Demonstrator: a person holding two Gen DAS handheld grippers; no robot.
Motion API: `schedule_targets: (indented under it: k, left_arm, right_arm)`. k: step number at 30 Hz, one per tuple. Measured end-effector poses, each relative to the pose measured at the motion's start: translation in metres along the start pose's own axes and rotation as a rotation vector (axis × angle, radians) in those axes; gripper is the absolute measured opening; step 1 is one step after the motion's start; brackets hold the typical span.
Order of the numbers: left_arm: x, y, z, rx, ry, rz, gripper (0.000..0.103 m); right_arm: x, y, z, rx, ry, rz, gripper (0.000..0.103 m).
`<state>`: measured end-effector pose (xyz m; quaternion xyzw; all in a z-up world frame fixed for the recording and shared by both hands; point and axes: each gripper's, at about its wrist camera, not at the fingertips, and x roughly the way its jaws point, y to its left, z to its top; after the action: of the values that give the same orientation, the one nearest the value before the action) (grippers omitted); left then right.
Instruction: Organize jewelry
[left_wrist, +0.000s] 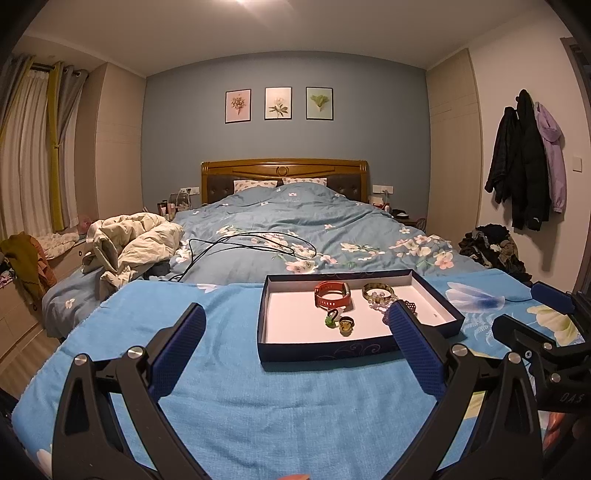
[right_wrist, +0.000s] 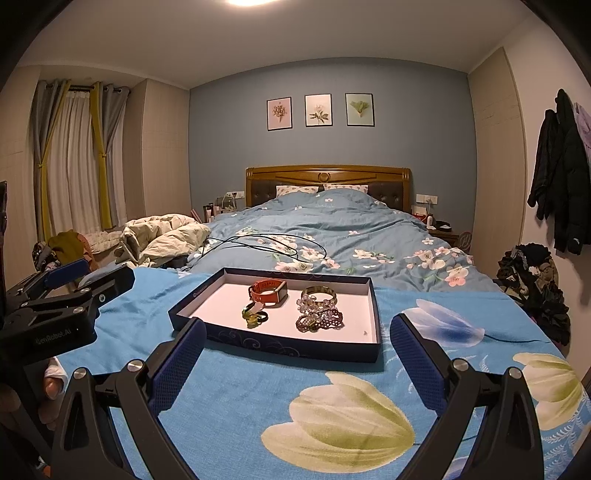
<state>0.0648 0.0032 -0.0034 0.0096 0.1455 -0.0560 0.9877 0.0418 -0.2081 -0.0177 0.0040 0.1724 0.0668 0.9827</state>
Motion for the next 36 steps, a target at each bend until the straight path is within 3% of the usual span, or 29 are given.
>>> schedule_targets:
  k: [36]
  left_arm:
    - [-0.0067,-0.0006,0.0028,0.0,-0.014,-0.002,0.097]
  right_arm:
    - [-0.009,0.0009,-0.0012,0.01,-0.024,0.006,0.096]
